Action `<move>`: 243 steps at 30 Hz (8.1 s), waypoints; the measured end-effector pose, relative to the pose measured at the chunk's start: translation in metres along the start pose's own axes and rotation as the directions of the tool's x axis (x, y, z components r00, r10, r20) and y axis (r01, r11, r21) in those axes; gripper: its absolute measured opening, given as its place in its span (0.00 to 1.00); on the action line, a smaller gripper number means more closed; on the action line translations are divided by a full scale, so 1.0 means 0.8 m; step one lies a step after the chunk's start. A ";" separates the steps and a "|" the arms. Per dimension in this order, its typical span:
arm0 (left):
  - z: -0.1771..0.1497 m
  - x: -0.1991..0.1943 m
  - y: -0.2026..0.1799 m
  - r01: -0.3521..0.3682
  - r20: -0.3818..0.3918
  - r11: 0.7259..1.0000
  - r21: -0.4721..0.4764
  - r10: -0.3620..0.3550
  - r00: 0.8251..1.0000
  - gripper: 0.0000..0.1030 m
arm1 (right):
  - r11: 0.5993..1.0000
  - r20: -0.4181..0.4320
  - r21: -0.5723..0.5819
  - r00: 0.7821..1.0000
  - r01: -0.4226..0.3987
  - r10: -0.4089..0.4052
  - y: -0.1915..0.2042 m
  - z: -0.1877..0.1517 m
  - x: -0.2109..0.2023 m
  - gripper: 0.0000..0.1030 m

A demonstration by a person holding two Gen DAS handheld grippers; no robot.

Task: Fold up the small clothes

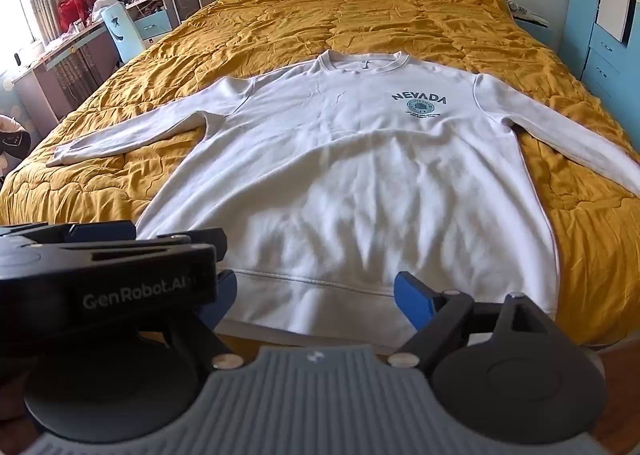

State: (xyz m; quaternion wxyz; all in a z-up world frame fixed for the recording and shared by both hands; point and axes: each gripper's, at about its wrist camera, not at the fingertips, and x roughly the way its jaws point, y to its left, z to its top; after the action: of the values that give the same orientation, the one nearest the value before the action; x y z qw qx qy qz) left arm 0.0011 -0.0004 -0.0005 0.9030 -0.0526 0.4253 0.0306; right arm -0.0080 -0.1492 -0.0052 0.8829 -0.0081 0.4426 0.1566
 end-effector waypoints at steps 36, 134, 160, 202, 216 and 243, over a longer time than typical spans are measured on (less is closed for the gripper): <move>-0.002 -0.003 0.005 -0.001 0.004 1.000 -0.019 0.001 1.000 0.86 | 1.000 0.004 0.004 1.000 -0.016 0.016 0.000 -0.002 0.004 0.79; 0.074 0.188 0.565 -0.091 0.166 0.565 -0.820 0.388 0.906 0.77 | 0.991 -0.033 -0.011 0.991 0.132 -0.132 0.000 0.077 0.133 0.79; 0.224 0.145 0.411 -0.146 0.411 0.779 -0.610 0.468 0.782 0.06 | 0.983 -0.039 0.112 0.989 0.148 -0.144 -0.063 0.088 0.158 0.79; 0.225 0.332 -0.246 0.298 0.274 0.907 0.296 -0.380 0.883 0.42 | 0.880 -0.033 0.395 0.961 0.265 -0.275 -0.258 0.026 0.102 0.79; 0.160 0.292 -0.126 0.182 0.156 0.933 0.310 -0.239 0.958 0.53 | 0.912 -0.016 0.327 0.967 0.247 -0.256 -0.215 0.033 0.107 0.79; 0.116 0.228 -0.048 0.247 -0.010 0.965 0.084 -0.247 0.969 0.53 | 0.608 0.226 0.788 0.870 0.102 -0.439 -0.503 0.002 0.030 0.80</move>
State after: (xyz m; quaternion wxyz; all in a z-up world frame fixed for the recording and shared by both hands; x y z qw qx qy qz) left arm 0.1923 -0.0256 -0.0796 0.9013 -0.0670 0.4162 -0.1000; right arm 0.1209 -0.5248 -0.0733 0.8885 0.3226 0.2710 -0.1818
